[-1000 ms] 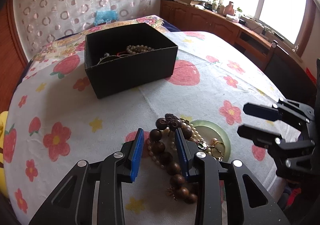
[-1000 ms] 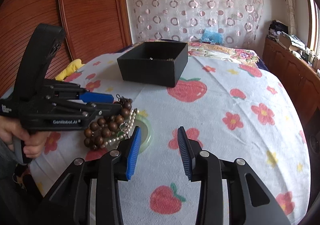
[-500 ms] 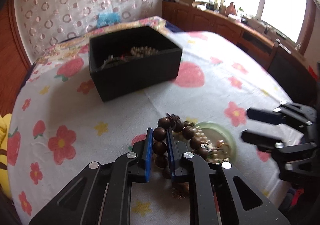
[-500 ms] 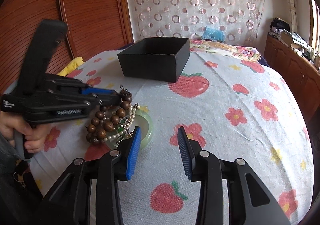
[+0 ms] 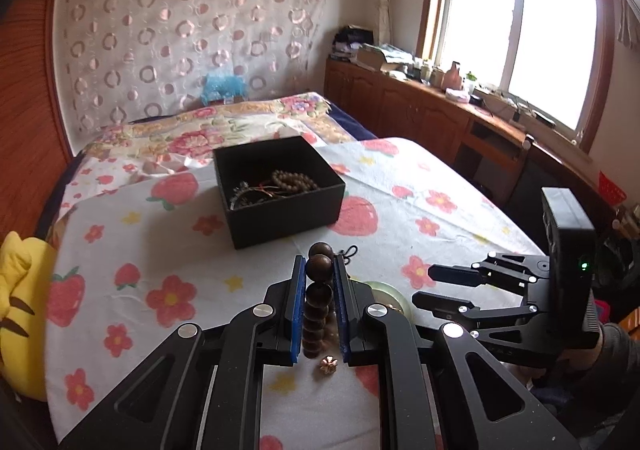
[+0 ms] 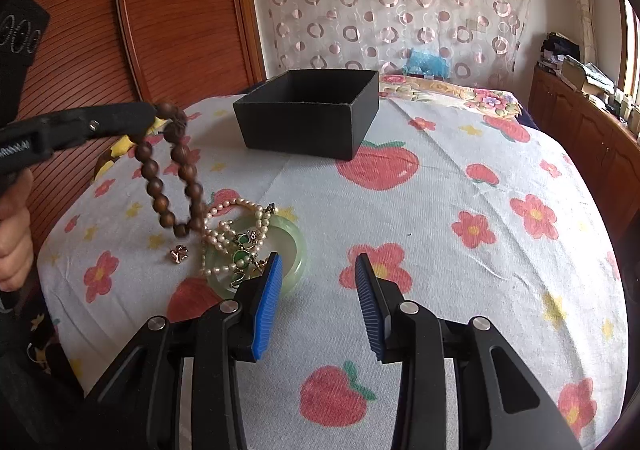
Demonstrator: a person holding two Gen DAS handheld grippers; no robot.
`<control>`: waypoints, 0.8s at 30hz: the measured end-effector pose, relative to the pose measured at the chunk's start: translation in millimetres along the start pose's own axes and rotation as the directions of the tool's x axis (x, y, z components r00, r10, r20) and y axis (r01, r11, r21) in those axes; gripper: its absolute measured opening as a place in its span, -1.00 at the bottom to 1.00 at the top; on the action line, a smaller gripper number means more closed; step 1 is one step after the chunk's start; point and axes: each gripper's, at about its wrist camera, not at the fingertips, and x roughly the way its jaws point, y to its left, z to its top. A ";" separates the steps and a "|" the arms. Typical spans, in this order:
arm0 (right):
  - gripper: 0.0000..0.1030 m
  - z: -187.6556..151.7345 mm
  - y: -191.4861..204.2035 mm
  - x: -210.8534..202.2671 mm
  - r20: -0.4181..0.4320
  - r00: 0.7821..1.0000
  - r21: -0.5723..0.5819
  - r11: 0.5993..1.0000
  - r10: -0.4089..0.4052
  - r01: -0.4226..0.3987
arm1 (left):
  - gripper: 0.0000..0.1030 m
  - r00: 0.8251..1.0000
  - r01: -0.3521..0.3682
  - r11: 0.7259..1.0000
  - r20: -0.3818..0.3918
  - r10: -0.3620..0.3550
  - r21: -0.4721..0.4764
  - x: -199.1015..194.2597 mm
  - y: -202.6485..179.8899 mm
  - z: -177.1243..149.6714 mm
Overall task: Organize jewelry
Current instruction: 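Lift the wooden bead bracelet with the left gripper toward the black box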
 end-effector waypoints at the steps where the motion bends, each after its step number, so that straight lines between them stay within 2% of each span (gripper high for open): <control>1: -0.22 0.4 1.0 0.7 -0.002 1.000 -0.005 1.000 -0.003 0.003 | -0.76 1.000 -0.002 1.000 0.004 0.002 -0.004 -1.9 1.3 0.0; 5: -0.22 2.8 8.4 2.1 -0.008 1.000 -0.047 0.999 -0.024 0.023 | -0.76 1.000 -0.010 1.000 0.024 0.011 -0.020 -10.3 8.5 -0.8; 13: -0.22 34.2 21.3 12.5 -0.022 0.999 -0.094 0.995 0.037 -0.039 | -0.76 0.999 -0.031 0.999 0.033 0.033 -0.044 -16.2 20.1 -6.0; 21: -0.23 63.3 39.0 58.7 -0.147 0.983 -0.164 0.978 0.106 -0.130 | -0.76 0.998 -0.042 0.997 0.040 0.044 -0.060 -19.8 30.5 -8.0; 22: -0.30 65.7 41.5 63.2 -0.165 0.980 -0.175 0.974 0.114 -0.143 | -0.76 0.998 -0.045 0.997 0.039 0.048 -0.066 -20.0 32.7 -8.8; 24: -0.30 68.5 45.9 68.6 -0.188 0.976 -0.196 0.969 0.114 -0.151 | -0.76 0.998 -0.046 0.996 0.039 0.049 -0.074 -20.7 36.7 -10.2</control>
